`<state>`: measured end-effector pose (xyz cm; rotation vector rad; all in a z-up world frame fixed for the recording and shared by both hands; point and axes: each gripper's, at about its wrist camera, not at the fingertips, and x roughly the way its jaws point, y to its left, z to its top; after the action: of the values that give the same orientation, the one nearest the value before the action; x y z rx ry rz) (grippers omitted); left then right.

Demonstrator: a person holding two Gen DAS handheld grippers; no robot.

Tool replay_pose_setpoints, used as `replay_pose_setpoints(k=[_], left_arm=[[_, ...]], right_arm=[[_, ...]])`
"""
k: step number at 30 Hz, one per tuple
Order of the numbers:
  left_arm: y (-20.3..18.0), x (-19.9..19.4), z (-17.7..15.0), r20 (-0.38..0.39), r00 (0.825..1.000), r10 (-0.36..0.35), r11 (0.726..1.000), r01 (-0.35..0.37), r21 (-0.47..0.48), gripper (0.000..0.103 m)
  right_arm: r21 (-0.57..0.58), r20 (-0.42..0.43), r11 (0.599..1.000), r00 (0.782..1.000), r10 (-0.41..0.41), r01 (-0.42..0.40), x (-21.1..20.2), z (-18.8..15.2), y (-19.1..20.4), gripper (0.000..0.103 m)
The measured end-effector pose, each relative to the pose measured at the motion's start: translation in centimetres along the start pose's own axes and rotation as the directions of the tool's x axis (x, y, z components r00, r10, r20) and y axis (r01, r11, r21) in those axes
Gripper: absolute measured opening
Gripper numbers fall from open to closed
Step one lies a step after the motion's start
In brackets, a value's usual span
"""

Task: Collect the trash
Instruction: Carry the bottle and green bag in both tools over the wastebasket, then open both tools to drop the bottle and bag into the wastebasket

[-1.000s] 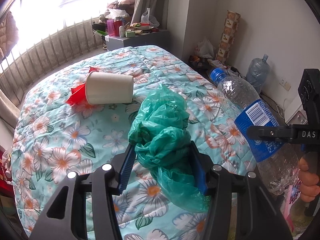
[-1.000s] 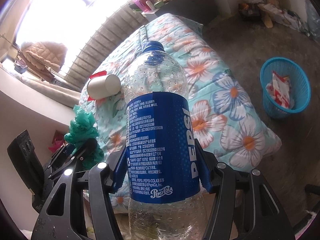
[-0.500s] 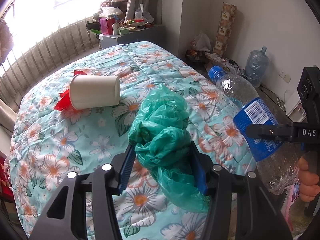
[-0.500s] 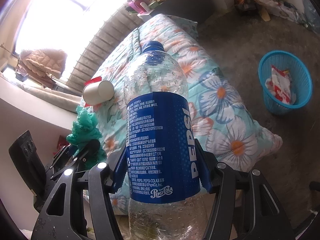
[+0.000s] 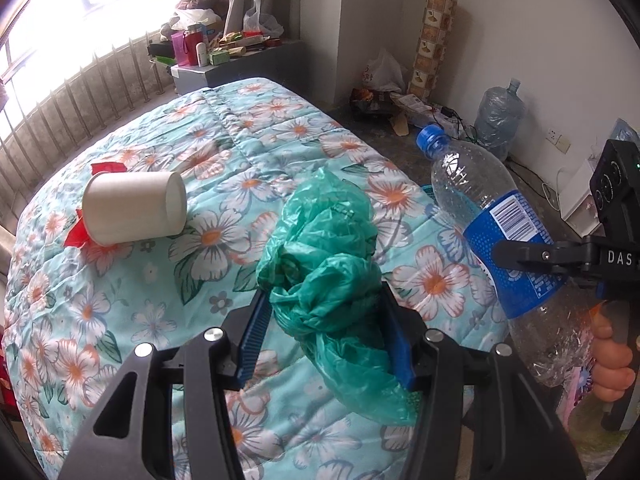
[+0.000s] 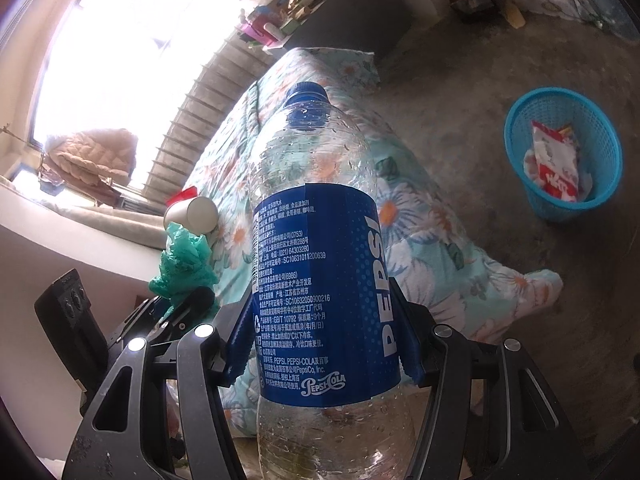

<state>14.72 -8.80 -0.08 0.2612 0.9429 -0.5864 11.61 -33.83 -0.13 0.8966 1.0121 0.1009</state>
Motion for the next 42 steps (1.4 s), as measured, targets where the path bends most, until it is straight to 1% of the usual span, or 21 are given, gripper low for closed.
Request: replay_pose_setpoints(k=[8,11,13,17,20,21,23,25,27,29,31,33,34,35,36,37,39,41,42], left_arm=[[-2.4,1.7,3.0,-0.009,0.996,-0.092,0.995,0.092,0.032,0.051],[-3.8,2.5,4.7,-0.011,0.990,-0.142,0.988,0.142,0.055,0.051],[-5.0,3.3,6.1,-0.019,0.982,-0.186,0.980,0.187,0.069,0.051],[-7.7,5.5,9.1,-0.059,0.954,-0.295,0.952,0.298,0.064,0.051],[-10.1,8.0,11.5,-0.114,0.919,-0.378,0.922,0.384,0.040,0.051],[-11.1,9.1,12.3,-0.133,0.906,-0.402,0.912,0.409,0.035,0.051],[-12.8,11.3,13.4,-0.180,0.887,-0.425,0.900,0.436,0.024,0.051],[-14.8,14.0,14.3,-0.238,0.856,-0.458,0.881,0.473,0.006,0.051],[-16.9,17.0,15.0,-0.303,0.836,-0.457,0.878,0.479,-0.004,0.051],[-18.9,20.1,15.7,-0.355,0.821,-0.448,0.880,0.475,-0.012,0.051],[-20.4,22.3,16.7,-0.380,0.813,-0.442,0.882,0.471,-0.018,0.051],[-21.4,24.9,18.0,-0.383,0.811,-0.443,0.884,0.467,-0.035,0.052],[-21.7,26.1,18.5,-0.382,0.811,-0.443,0.885,0.465,-0.040,0.058],[-22.5,27.8,19.0,-0.394,0.808,-0.438,0.887,0.459,-0.043,0.064],[-22.8,29.2,19.2,-0.413,0.805,-0.426,0.893,0.447,-0.048,0.076],[-23.1,30.8,19.3,-0.431,0.804,-0.409,0.903,0.425,-0.064,0.077],[-23.3,32.7,19.2,-0.452,0.804,-0.387,0.918,0.380,-0.109,0.077],[-23.1,33.1,18.8,-0.453,0.800,-0.394,0.918,0.371,-0.142,0.077],[-22.8,32.7,18.6,-0.449,0.798,-0.402,0.913,0.384,-0.135,0.077]], right_arm=[[0.069,0.054,0.997,0.998,0.027,-0.030,-2.8,1.3,-2.6,0.056],[0.100,0.092,0.994,0.995,0.025,-0.035,-4.4,1.8,-3.9,0.056],[0.125,0.128,0.992,0.992,0.014,-0.030,-5.9,2.3,-5.2,0.056],[0.199,0.217,0.980,0.974,-0.063,0.019,-9.6,3.2,-8.7,0.056],[0.283,0.257,0.957,0.957,-0.135,0.059,-12.0,3.3,-12.2,0.056],[0.306,0.260,0.950,0.953,-0.154,0.071,-12.4,3.3,-13.2,0.056],[0.355,0.251,0.930,0.948,-0.194,0.096,-12.9,3.3,-15.4,0.057],[0.396,0.227,0.913,0.953,-0.201,0.099,-12.5,3.8,-17.4,0.057],[0.427,0.189,0.898,0.962,-0.199,0.102,-11.3,3.9,-18.9,0.057],[0.450,0.153,0.887,0.970,-0.187,0.101,-9.8,4.5,-20.2,0.057],[0.463,0.133,0.882,0.976,-0.170,0.091,-8.3,5.6,-21.0,0.058],[0.473,0.125,0.878,0.981,-0.150,0.074,-7.0,7.3,-22.0,0.060],[0.469,0.116,0.881,0.985,-0.130,0.061,-5.8,8.7,-23.1,0.062],[0.473,0.104,0.880,0.988,-0.116,0.054,-5.1,9.6,-24.1,0.071],[0.498,0.089,0.865,0.988,-0.126,0.065,-3.8,10.6,-25.9,0.076],[0.523,0.081,0.848,0.984,-0.156,0.091,-2.9,11.2,-27.4,0.077],[0.569,0.057,0.811,0.977,-0.206,0.138,-1.4,11.8,-30.1,0.077],[0.623,0.045,0.764,0.966,-0.253,0.171,-0.8,11.1,-31.2,0.075],[0.628,0.058,0.762,0.966,-0.252,0.161,-0.8,10.5,-31.2,0.075]])
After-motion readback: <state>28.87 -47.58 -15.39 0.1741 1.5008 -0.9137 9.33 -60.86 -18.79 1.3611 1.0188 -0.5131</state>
